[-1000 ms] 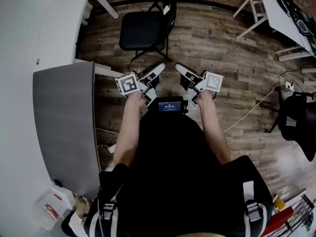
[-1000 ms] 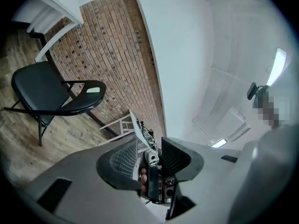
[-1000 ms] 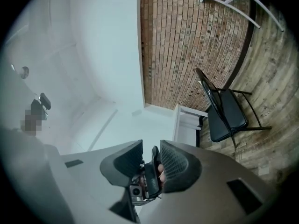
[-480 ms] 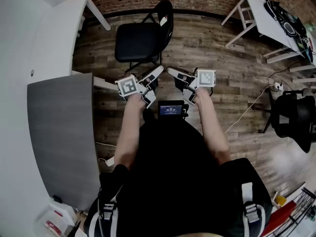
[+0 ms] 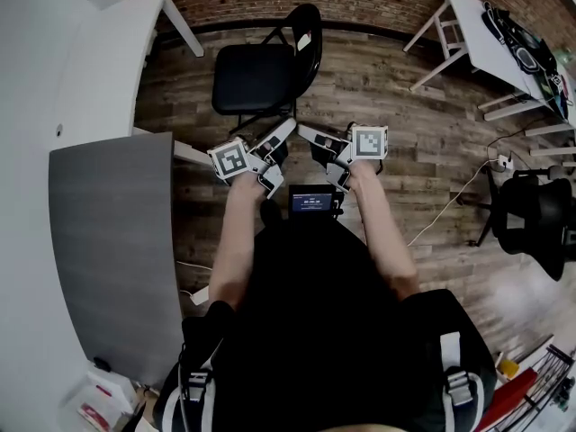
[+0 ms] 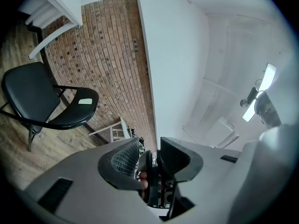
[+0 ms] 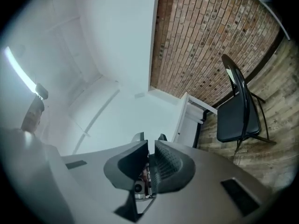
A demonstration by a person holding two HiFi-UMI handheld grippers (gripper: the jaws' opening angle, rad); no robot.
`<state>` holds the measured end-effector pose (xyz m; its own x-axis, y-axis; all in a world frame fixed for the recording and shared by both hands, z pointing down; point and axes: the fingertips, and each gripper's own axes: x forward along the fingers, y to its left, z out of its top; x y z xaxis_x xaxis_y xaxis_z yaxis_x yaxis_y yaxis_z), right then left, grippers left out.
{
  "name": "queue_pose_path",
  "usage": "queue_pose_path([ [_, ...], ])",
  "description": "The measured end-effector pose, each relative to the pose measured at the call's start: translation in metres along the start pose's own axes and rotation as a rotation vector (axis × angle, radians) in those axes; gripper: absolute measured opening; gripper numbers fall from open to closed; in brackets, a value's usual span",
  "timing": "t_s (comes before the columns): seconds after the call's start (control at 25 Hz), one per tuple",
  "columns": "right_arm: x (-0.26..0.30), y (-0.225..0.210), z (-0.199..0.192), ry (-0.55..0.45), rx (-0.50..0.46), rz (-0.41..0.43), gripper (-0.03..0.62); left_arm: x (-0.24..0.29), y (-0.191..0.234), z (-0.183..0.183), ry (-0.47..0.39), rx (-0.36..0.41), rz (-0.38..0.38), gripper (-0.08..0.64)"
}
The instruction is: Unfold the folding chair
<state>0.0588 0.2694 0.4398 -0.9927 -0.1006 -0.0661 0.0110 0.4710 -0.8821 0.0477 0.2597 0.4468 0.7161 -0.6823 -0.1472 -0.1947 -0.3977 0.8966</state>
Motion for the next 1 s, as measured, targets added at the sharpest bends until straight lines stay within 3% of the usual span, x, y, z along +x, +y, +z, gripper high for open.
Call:
queue_pose_path([
  [0.68,-0.001,-0.005,-0.010,-0.007,0.007,-0.022,0.034,0.004,-0.007,-0.008,0.030,-0.009,-0.040,0.149],
  [1.0,0.001,0.003,0.004,-0.016,-0.016,-0.018,0.034,0.011,-0.016,0.004,0.029,0.010,-0.060,0.149],
])
